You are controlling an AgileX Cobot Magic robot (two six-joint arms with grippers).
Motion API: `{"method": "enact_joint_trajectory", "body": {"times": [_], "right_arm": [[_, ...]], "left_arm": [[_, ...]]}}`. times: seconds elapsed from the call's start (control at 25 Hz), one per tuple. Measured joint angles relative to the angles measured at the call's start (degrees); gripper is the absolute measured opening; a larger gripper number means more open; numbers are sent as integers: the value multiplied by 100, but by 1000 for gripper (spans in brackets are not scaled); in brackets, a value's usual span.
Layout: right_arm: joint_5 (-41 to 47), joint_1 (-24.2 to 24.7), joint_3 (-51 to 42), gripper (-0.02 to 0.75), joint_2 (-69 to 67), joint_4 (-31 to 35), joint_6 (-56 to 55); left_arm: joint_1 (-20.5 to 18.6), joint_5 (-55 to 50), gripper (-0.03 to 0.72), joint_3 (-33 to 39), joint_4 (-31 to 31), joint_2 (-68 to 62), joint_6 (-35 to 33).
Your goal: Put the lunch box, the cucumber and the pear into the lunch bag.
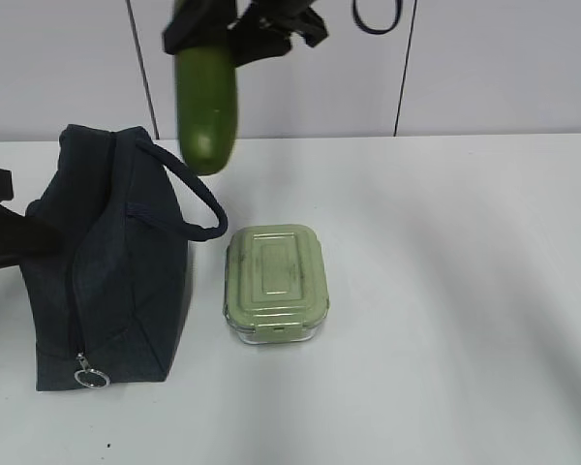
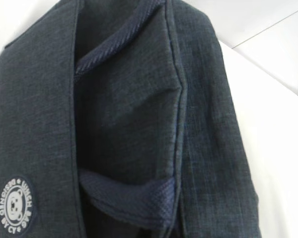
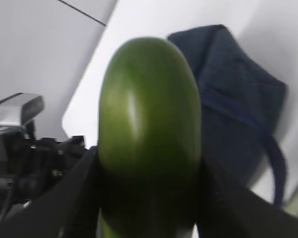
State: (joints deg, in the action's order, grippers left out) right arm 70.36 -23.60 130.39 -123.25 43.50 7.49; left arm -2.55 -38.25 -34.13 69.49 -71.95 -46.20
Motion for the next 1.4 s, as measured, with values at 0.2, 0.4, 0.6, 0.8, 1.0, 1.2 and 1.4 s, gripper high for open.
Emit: {"method": "enact_joint_trajectory", "body": {"times": [0.2,0.4,0.6,0.8,1.0,1.2,1.4], "right_arm": [[-791,-643,20,367,-274,635,367],[-1545,-1028,20,366,-896,1405,804],[-1692,-1058,20,365,-1330,1366,774],[-1598,-1050,20,365,-1366,-192,78],[-1231,-1050,20,365,-1369,-1352,-386],[-1234,-1050,20,479,-1369,-1262,-435],[-1161,-1050,177,622,-1379,-1138,-435]], "left_arm": [[0,0,-16,0,0,0,0],[0,-5,-16,0,0,0,-15],[-24,149,-17,0,-83,-4,-15],[-24,20,-17,0,-53,-4,-15],[-24,-16,-17,0,-5,-4,-15],[-24,-23,-17,0,-1,-4,-15],[-24,-23,-17,0,-1,-4,-15]]}}
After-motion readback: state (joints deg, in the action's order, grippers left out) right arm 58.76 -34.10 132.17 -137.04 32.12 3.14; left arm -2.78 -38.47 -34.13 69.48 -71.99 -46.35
